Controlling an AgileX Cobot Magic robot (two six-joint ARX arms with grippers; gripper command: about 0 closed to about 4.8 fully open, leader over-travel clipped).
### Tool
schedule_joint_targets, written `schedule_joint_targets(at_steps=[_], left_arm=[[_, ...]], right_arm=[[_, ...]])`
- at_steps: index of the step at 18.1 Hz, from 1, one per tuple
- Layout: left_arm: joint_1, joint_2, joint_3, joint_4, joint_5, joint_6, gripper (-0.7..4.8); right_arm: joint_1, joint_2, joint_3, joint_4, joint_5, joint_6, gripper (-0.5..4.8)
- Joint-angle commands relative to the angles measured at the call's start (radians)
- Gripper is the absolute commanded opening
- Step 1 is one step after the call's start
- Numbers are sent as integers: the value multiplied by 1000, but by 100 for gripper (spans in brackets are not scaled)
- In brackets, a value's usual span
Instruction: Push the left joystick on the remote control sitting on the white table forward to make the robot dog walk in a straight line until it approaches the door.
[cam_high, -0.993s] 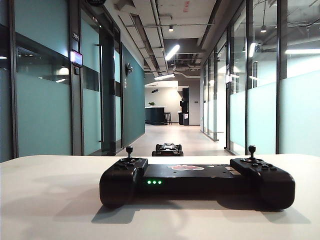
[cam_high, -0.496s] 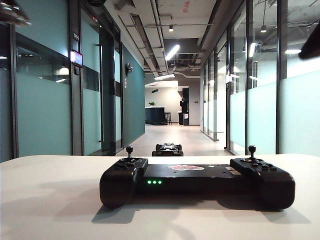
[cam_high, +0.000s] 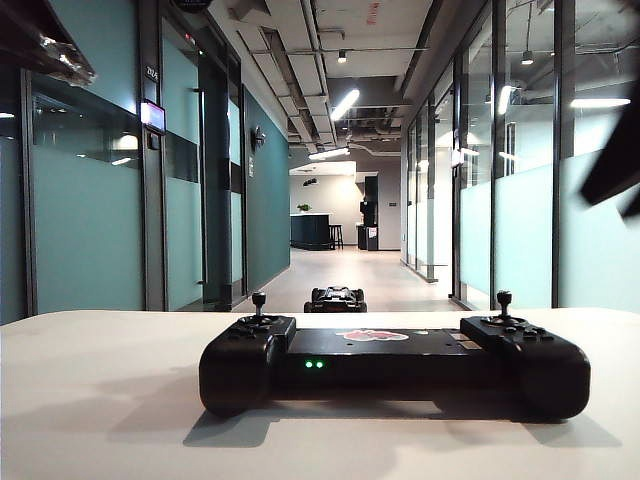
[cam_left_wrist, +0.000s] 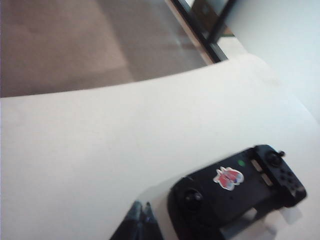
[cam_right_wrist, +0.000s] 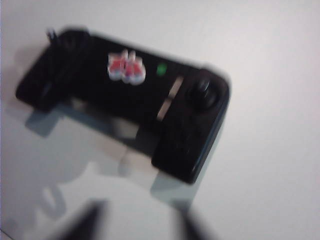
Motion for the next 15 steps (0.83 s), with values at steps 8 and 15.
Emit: schedule_joint_targets(at_steps=[8, 15], left_arm=[[-1, -3, 5, 13, 24, -2, -5], [-1, -4, 5, 12, 50, -2, -6]], right_arm=[[11, 305, 7, 179, -57, 42, 410], [10, 468, 7, 255, -29, 93, 409]])
